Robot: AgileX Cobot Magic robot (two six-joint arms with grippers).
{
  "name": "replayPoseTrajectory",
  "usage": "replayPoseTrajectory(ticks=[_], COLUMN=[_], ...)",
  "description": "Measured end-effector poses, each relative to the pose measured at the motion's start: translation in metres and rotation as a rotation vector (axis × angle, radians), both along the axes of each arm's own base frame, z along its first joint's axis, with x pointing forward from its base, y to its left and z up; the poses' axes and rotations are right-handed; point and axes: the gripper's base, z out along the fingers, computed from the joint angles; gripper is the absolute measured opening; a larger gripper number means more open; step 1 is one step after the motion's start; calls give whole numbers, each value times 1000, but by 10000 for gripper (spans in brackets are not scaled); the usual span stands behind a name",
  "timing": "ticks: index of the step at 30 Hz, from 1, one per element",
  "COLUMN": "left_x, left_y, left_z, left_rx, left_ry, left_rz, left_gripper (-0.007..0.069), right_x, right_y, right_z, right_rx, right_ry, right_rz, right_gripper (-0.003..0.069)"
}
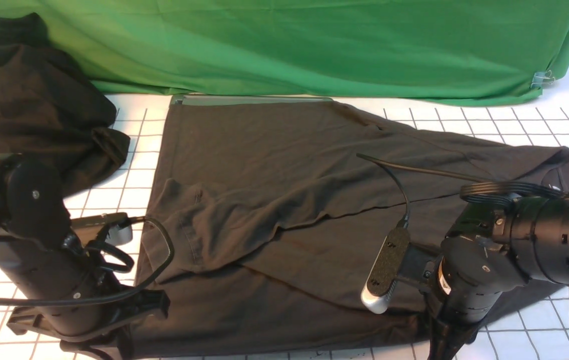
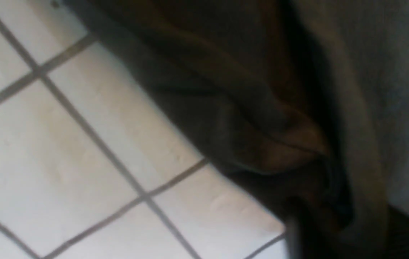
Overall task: Fold a long-sleeved shirt over a white checkered tablecloth.
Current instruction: 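Grasp the near edge of the shirt at its hem and shoulder corners, then fold the black garment in half by bringing its near edge over to the far edge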
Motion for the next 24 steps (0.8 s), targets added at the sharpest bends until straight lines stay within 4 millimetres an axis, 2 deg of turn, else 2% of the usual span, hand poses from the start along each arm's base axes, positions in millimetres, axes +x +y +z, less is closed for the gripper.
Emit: replayPoseTrajectory(ticks=[2,6,7,11,14,18,19,20,24], left_x=[-2,-5,-8,-14,-23,-34,-35,-41,-55], left_y=[1,2,2,3,6,7,7,8,8], left_z=[8,20,31,42,50,53,52,49,41], left_rx=[-8,-17,-25,-32,-32,-30,-31,-38,-59], left_ry=[-31,-76,-103,-117,-107,-53,-46,-19,41], left_rz=[-7,-10,-13,-18,-26,-35,-34,-32,-22], left_gripper=[17,17,17,17,17,17,17,17,17], right_x=[0,-3,-7,-18,-38,-70,-72,-85,-103], right_y=[0,-2,-5,-9,-12,-17,-17,-20,-23], right_z=[0,7,16,38,56,50,50,41,28], right_rx=[1,7,15,66,131,120,118,93,54], right_ry=[0,1,10,21,47,102,105,137,178], right_rz=[-11,-48,-83,-136,-170,-137,-136,-121,-123], right_gripper=[43,36,36,35,34,34,34,34,33])
